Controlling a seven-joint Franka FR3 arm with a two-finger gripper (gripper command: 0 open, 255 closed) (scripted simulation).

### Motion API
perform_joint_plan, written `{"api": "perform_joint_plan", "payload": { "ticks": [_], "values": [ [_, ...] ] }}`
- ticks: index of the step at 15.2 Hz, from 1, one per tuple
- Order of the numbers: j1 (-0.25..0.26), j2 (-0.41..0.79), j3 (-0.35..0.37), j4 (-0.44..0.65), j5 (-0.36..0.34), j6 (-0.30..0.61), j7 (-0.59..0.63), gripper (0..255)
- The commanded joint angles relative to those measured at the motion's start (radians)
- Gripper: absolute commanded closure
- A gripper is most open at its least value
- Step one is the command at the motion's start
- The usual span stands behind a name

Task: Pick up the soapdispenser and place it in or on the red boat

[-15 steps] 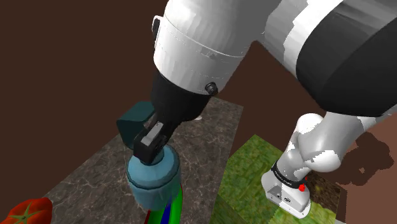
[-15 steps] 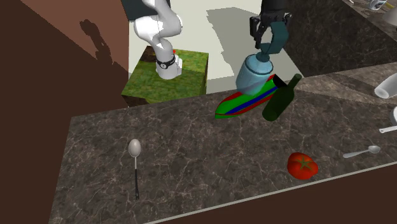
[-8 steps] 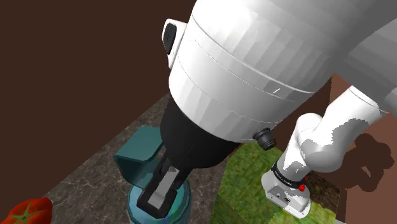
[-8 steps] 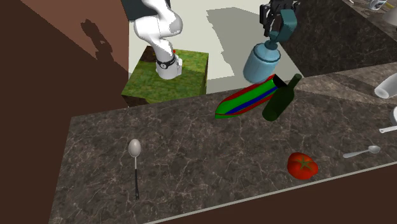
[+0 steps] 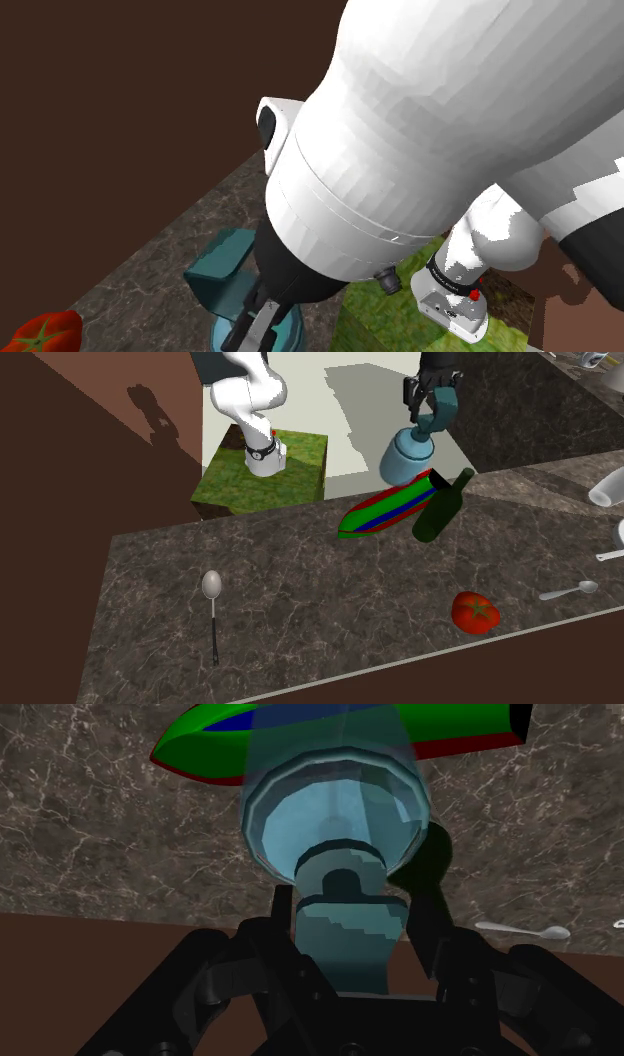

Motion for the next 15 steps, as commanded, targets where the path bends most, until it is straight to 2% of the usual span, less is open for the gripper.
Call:
{"api": "perform_joint_plan", "payload": {
  "ticks": [1,15],
  "values": [
    [0.001,-0.001,0.002,-0.029,0.000,0.029,0.006,255],
    [-0.002,0.023,0.030,-0.197,-0.031,0.210,0.057,255]
  ]
}}
